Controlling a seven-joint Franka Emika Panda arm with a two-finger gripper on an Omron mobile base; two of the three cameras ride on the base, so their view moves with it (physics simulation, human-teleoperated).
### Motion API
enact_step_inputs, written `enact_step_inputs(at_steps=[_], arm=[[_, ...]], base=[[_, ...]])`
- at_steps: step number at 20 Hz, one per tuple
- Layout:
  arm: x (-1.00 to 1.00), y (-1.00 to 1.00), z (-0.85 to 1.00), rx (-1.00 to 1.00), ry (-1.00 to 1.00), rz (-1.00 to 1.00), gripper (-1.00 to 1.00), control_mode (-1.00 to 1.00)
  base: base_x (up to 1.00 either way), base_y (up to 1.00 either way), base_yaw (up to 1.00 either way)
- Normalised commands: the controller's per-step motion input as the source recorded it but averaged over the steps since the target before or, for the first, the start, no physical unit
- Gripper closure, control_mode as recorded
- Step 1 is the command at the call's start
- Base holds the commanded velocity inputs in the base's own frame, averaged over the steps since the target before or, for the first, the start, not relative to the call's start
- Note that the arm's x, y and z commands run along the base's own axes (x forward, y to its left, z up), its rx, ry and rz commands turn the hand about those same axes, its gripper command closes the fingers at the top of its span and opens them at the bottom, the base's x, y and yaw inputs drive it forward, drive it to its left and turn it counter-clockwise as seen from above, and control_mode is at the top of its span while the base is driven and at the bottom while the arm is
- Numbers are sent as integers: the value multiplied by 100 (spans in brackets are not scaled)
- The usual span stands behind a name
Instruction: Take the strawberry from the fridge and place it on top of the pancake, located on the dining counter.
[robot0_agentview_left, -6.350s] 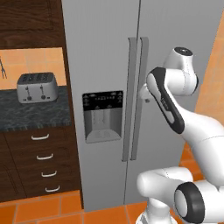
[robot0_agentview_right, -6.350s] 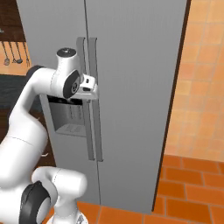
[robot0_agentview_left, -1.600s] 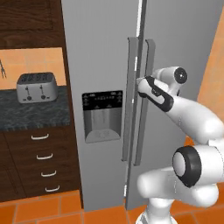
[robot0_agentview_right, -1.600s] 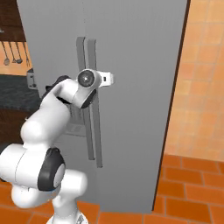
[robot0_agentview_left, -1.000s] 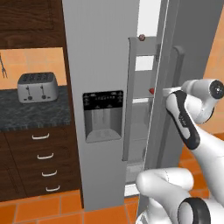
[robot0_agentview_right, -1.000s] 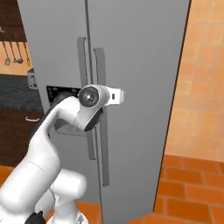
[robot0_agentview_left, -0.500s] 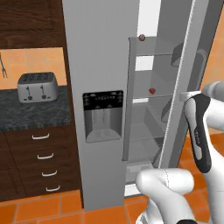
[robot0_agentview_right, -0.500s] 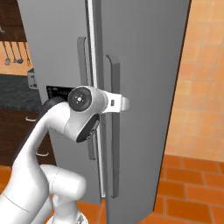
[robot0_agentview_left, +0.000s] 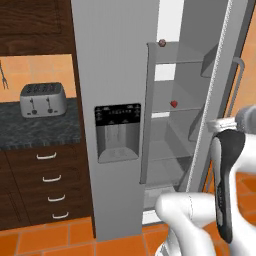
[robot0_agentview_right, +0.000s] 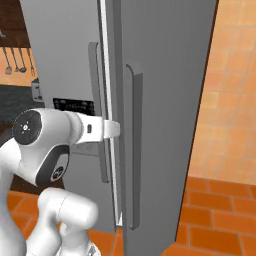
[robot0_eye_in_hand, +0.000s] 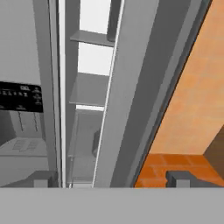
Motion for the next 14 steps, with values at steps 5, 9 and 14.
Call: enact_step_inputs(at_steps=[5, 9, 14], arm=[[23, 100, 10, -29, 11, -2, -100, -100], [78, 64, 2, -21, 10, -10, -100, -100], [100, 12, 0, -12, 13, -10, -100, -100]], base=[[0, 0, 0], [0, 0, 0], [0, 0, 0]])
